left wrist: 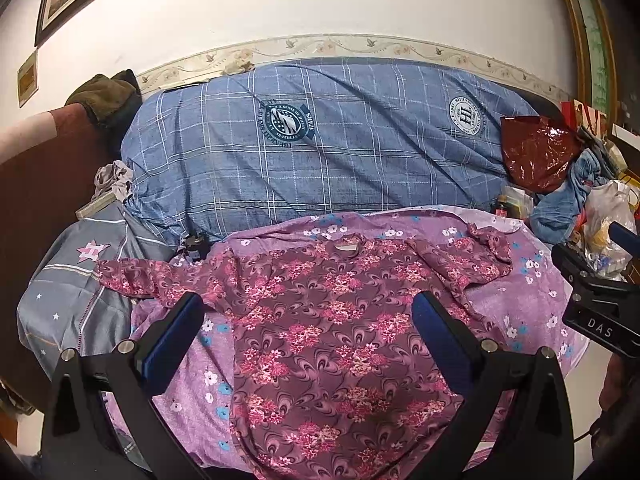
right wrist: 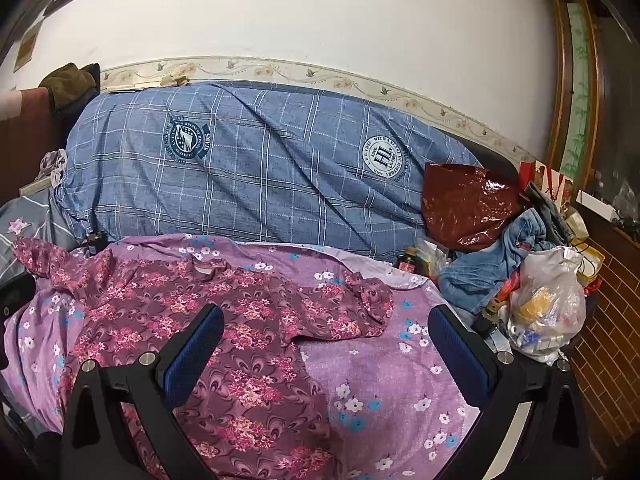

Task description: Fold small clothes

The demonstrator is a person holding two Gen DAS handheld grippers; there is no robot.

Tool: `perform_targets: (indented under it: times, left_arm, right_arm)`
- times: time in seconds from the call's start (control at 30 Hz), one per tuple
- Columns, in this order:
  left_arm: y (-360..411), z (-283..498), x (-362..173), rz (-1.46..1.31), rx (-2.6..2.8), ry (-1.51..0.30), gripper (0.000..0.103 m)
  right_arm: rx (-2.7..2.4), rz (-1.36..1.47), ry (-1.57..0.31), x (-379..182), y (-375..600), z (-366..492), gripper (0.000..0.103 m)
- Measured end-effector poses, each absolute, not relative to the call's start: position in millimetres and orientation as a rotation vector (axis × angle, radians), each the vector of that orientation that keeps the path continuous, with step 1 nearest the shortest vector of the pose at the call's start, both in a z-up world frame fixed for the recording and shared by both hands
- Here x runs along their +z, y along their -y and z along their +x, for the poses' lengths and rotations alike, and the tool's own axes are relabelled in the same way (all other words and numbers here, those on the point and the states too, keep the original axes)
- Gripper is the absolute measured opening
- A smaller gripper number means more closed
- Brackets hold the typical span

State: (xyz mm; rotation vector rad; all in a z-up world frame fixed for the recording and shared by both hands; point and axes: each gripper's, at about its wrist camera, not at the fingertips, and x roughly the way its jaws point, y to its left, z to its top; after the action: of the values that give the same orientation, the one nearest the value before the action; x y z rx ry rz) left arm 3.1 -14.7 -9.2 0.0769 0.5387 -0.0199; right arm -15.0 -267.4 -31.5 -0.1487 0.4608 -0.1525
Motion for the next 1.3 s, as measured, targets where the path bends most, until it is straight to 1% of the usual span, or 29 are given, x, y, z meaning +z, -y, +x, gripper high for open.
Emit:
perform_targets:
  times: [0.43, 0.7, 0.97, 1.3]
  left_arm:
    - [-10.2, 9.5, -10.3, 0.036, 0.042, -0.544, 0.103]
    - [-9.8, 11.1, -13.4, 0.042, 0.037, -0.550, 0.103]
    - [-2.8, 17.1, -18.5, 0.051, 0.034, -0.568, 0.103]
    - [3.7, 41.9, -25.0, 0.055, 0.022, -0.588, 0.103]
  right_arm:
    - [-0.172, -0.155, -0.468, -34.5, 271.2, -15.2, 0.102]
    - [-0.169, -0.146, -0.493, -37.3, 270.4, -14.7, 0.102]
    - [-0.165, -0.097, -0.460, -39.8, 275.0, -9.3, 0.102]
    - [-0.176, -0.098, -0.523, -49.5, 279.5, 10.7, 0.102]
